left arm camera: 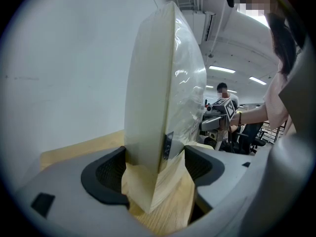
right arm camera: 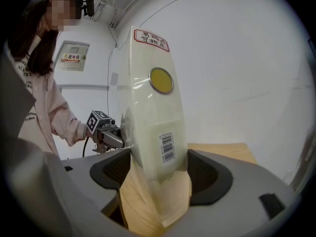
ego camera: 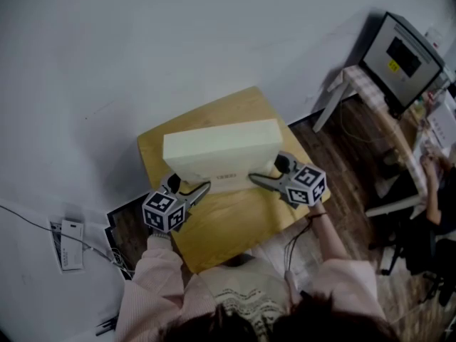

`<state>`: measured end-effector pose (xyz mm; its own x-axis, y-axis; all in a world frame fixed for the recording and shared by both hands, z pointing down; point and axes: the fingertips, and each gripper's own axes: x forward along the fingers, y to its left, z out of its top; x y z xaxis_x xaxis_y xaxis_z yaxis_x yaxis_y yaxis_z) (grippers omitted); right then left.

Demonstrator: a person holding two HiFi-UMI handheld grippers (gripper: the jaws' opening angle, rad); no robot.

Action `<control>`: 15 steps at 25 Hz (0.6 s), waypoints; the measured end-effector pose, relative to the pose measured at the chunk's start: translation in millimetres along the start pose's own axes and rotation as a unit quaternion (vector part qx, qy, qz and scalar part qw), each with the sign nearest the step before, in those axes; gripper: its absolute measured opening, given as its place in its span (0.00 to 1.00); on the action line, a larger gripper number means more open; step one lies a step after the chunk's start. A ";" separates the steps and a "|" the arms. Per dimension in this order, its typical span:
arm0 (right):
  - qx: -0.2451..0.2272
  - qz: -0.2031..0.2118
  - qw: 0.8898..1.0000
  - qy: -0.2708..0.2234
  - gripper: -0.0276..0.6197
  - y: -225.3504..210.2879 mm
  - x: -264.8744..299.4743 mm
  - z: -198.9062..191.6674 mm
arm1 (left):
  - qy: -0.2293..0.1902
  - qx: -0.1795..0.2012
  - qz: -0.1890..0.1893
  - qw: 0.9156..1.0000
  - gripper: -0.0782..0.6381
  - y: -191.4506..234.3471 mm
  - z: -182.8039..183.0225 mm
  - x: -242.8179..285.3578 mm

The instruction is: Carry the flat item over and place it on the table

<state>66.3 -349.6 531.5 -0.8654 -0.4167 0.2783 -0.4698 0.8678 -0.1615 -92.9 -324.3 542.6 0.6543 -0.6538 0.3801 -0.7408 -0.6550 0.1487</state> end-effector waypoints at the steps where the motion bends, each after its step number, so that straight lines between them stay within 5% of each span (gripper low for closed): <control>1: -0.001 0.000 1.000 0.000 0.61 -0.9 0.7 -1.5 | 0.001 0.000 0.000 1.000 0.63 0.7 -1.2 0.9; 15: -0.002 -0.003 1.000 0.011 0.61 -4.3 7.8 -20.8 | 0.016 0.010 0.012 1.000 0.63 5.4 -17.3 7.4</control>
<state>65.2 -350.9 554.1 -0.8584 -0.4157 0.3005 -0.4744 0.8662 -0.1568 -94.7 -326.2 562.0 0.6306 -0.6573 0.4127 -0.7530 -0.6469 0.1202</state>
